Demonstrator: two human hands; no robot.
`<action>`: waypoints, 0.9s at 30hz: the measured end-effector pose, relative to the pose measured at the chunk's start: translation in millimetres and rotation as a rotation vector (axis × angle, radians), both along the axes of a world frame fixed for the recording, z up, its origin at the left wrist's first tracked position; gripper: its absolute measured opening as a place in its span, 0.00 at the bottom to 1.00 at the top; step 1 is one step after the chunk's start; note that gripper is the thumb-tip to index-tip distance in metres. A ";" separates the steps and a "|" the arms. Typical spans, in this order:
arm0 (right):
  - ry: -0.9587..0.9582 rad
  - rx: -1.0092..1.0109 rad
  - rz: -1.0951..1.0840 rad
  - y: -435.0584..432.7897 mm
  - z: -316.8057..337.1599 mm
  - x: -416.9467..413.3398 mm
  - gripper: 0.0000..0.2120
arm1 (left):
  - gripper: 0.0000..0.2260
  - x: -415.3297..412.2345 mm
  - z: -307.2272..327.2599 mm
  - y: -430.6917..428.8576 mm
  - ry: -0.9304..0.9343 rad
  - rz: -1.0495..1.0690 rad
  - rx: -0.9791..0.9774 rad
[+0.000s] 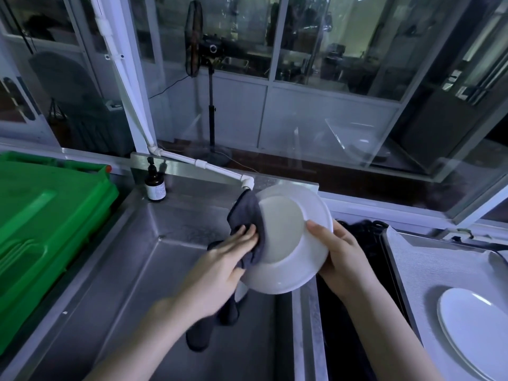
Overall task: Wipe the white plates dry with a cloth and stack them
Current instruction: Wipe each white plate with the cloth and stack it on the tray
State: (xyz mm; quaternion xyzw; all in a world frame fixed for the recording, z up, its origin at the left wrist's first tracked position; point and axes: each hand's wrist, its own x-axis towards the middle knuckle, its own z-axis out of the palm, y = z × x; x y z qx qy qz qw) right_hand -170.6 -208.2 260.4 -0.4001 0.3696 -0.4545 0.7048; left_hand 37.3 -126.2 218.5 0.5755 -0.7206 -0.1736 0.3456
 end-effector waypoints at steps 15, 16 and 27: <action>-0.015 -0.006 0.013 2.9 2.4 6.2 0.13 | 0.30 9.6 -10.0 2.8 0.077 0.031 -0.001; -0.010 0.001 0.009 3.2 -0.5 8.1 0.14 | 0.30 6.2 -12.3 8.0 0.073 0.000 -0.001; 0.067 0.084 0.022 12.7 -32.3 43.0 0.15 | 0.30 37.9 -36.0 -30.7 0.123 0.015 0.117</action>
